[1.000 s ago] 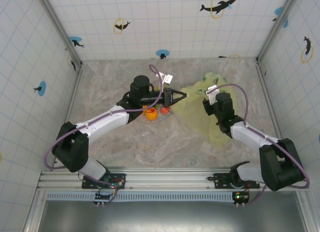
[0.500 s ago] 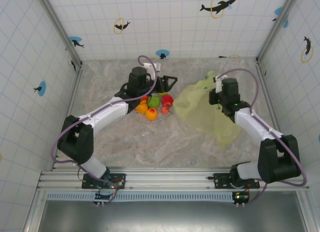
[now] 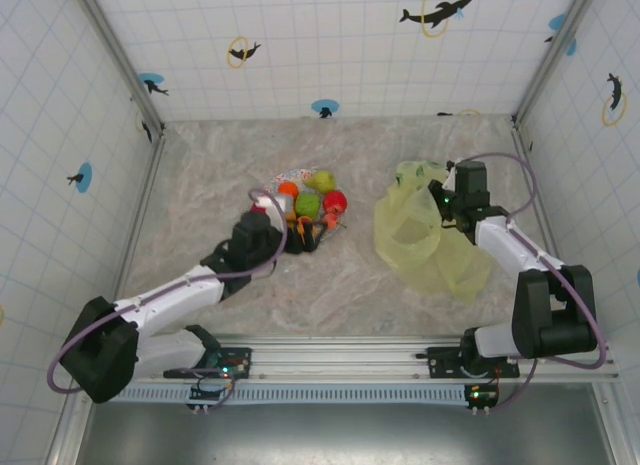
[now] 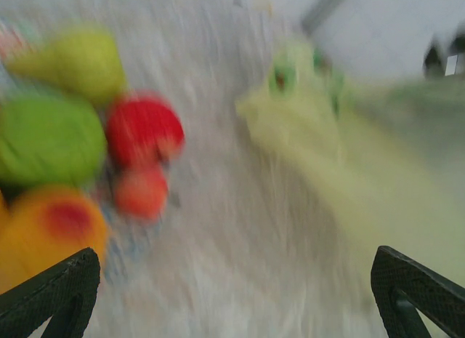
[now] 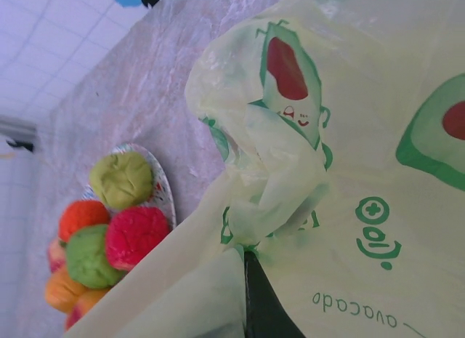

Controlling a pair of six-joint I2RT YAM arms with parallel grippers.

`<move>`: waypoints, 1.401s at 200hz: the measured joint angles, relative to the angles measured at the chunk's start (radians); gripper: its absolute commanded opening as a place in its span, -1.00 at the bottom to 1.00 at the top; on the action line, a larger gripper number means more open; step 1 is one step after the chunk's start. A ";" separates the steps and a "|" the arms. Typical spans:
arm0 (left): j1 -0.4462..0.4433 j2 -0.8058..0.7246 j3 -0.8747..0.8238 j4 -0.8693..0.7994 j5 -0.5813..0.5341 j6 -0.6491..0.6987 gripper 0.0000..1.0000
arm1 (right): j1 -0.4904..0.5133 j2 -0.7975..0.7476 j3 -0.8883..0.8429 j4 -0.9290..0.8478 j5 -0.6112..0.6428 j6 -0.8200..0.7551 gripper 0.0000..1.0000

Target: Place the fruits into the plastic bag

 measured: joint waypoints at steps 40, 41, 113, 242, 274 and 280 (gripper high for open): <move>-0.246 0.087 -0.053 0.111 -0.045 0.019 0.95 | -0.008 -0.013 -0.037 0.126 0.021 0.176 -1.00; -0.249 0.090 -0.053 0.114 -0.046 0.021 0.95 | -0.007 -0.014 -0.038 0.128 0.023 0.179 -1.00; -0.356 0.402 0.090 0.355 -0.062 0.097 0.95 | 0.026 -0.037 -0.090 0.248 0.113 0.356 -1.00; -0.332 0.656 0.327 0.493 -0.098 0.028 -0.84 | 0.043 -0.093 -0.092 0.192 0.165 0.262 -1.00; -0.234 0.641 0.335 0.469 -0.020 -0.050 -1.00 | 0.047 -0.106 0.066 -0.121 0.214 -0.012 -1.00; -0.216 0.628 0.333 0.453 0.002 -0.070 -1.00 | 0.051 -0.105 0.111 -0.179 0.234 -0.064 -1.00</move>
